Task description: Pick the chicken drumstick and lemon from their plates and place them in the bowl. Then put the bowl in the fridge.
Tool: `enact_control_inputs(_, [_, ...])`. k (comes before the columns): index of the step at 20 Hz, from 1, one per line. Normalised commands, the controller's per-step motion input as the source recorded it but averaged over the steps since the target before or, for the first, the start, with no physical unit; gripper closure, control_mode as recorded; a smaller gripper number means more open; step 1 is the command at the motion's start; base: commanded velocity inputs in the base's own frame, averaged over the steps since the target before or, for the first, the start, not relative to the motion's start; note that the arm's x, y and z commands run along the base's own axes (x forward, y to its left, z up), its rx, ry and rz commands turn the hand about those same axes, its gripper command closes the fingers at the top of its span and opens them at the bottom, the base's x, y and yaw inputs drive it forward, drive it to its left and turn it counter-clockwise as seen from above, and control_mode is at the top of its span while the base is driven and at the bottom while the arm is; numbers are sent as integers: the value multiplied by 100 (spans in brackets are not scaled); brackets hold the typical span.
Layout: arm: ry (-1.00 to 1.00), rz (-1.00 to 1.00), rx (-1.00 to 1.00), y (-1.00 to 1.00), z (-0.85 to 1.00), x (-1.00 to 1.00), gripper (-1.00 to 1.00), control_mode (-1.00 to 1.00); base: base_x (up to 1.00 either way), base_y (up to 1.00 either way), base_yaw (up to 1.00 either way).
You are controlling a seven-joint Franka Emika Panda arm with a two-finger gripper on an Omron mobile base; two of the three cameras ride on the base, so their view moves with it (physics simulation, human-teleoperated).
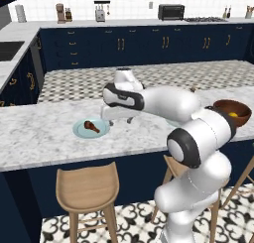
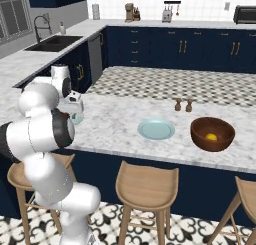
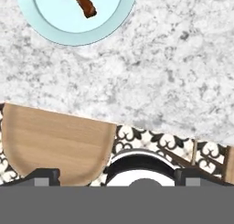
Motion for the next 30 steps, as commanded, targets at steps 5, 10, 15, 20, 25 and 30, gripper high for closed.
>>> enact_control_inputs(5, [0, 0, -3, 55, -44, 37, -100, -100, 0, 0, 0])
enact_control_inputs(10, [-1, 0, 0, 44, -31, 42, -100, -100, 0, 0, 0])
enact_control_inputs(15, [-11, 0, 0, 5, -36, 4, -100, -100, 0, 0, 0])
enact_control_inputs(20, [-5, 9, 0, 0, -18, 53, -100, -100, 0, 0, 0])
enact_control_inputs(25, [0, 7, 0, 17, -20, 47, -100, -100, 0, 0, 0])
enact_control_inputs(30, [0, 1, 0, 26, -18, 16, -100, -100, 0, 0, 0])
